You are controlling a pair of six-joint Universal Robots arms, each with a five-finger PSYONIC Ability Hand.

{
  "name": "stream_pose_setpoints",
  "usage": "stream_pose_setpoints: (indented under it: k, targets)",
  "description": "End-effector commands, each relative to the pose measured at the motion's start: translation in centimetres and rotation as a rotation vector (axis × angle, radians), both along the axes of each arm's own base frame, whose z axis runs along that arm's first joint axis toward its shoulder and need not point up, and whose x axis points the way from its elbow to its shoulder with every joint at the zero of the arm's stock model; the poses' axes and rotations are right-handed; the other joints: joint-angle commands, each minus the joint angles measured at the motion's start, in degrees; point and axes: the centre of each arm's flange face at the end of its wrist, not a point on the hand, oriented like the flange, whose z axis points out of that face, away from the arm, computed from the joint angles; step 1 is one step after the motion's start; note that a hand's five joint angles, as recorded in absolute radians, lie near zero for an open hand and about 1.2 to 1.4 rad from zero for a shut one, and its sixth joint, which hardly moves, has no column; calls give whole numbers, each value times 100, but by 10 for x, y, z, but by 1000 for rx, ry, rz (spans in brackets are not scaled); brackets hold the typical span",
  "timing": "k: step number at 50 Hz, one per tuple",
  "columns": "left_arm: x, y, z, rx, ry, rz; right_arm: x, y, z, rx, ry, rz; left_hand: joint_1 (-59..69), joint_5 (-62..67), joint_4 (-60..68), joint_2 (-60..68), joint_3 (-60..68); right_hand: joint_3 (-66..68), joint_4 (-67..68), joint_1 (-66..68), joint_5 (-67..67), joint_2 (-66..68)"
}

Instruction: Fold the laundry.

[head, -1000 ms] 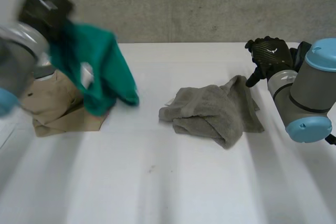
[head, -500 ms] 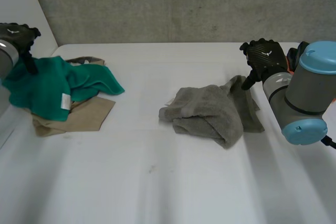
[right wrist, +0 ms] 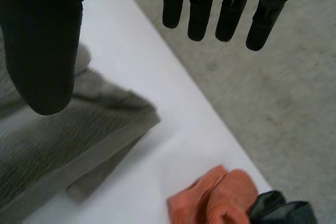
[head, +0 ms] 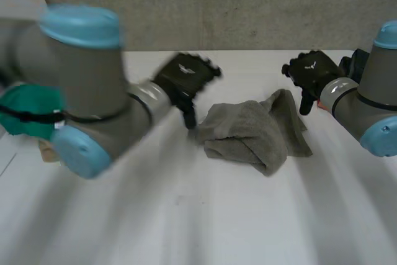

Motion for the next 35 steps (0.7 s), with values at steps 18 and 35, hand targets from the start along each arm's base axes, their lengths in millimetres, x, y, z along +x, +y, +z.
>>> stream_pose_setpoints:
  k: [18, 35]
  targets:
    - [-58, -8, -90, -27, -168, -24, 13, -33, -99, 71, -88, -23, 5842, 5773, 5705, 5686, 5732, 1123, 1137, 1076, 1057, 1006]
    - [-25, -15, 0, -156, -11, 106, 24, -48, -92, 64, -259, -30, 6720, 6651, 6582, 6563, 6609, 5987, 6001, 5940, 5920, 5870]
